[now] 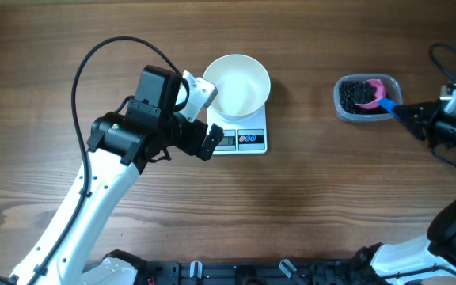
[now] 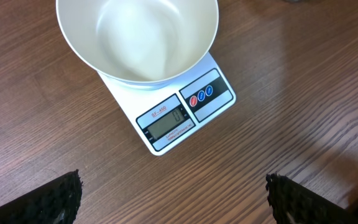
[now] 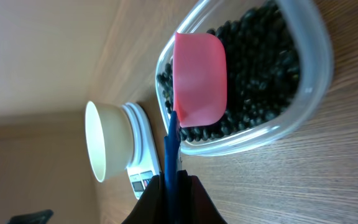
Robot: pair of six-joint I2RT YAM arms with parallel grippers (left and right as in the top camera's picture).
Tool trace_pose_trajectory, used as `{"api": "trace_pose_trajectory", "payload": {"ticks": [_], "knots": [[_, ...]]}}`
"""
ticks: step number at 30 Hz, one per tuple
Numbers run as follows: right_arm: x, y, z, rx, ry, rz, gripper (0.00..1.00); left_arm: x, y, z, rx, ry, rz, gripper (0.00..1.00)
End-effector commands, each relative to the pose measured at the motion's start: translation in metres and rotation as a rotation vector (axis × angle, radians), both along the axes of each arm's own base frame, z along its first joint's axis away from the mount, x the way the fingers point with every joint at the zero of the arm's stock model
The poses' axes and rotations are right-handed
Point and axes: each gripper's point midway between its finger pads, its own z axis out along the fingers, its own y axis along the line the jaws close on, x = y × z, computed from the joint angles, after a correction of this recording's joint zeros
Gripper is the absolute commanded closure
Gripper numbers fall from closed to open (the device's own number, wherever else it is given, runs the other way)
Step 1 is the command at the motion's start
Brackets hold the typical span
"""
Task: Scoop item into bowl and weigh 150g on scale
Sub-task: 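Lift the filled pink scoop out of the bean tub with the right gripper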
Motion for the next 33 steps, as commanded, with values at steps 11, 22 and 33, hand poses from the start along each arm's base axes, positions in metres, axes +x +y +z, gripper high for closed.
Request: {"api": "trace_pose_trajectory", "payload": {"ticks": [11,22,33], "knots": [[-0.006,-0.011,0.035,0.234,-0.144,-0.063,0.96,0.0,-0.005,0.008,-0.015,-0.022,-0.026,0.0],[-0.005,-0.002,0.066,0.399,-0.244,-0.044,0.96,0.001,-0.005,0.008,-0.014,-0.022,-0.026,0.0],[0.001,0.025,0.085,0.556,-0.229,0.01,0.96,0.001,-0.005,0.008,-0.014,-0.022,-0.026,0.0]]}}
